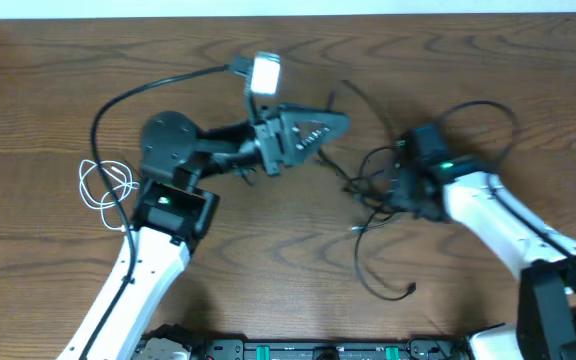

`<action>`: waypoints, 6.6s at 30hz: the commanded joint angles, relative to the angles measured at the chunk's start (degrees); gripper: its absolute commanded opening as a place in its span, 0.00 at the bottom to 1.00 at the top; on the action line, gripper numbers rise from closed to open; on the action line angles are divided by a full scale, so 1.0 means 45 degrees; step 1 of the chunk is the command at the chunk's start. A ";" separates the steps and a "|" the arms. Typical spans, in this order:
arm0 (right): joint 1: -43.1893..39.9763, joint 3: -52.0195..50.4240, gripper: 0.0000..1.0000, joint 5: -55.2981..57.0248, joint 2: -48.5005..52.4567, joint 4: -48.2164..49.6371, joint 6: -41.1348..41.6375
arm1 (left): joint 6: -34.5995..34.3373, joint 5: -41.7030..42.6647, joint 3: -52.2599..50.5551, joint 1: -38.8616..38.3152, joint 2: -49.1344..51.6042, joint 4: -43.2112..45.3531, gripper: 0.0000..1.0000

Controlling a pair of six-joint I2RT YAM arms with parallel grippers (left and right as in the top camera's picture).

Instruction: Untangle cables

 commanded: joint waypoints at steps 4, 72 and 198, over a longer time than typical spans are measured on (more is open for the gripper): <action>-0.3288 0.0087 0.81 0.1375 -0.1175 -0.0481 0.0194 | -0.0738 0.1438 0.0262 0.2535 -0.0287 0.0141 0.08; -0.6091 0.1719 0.01 -1.2284 -0.5853 -0.3517 -0.8607 | 0.9471 -0.2769 0.0015 0.0631 0.2652 -1.2774 0.91; -0.3633 0.0986 0.17 -0.0039 -0.0709 -0.3920 0.1379 | 0.0505 0.0568 0.0015 0.1365 0.2550 0.0806 0.08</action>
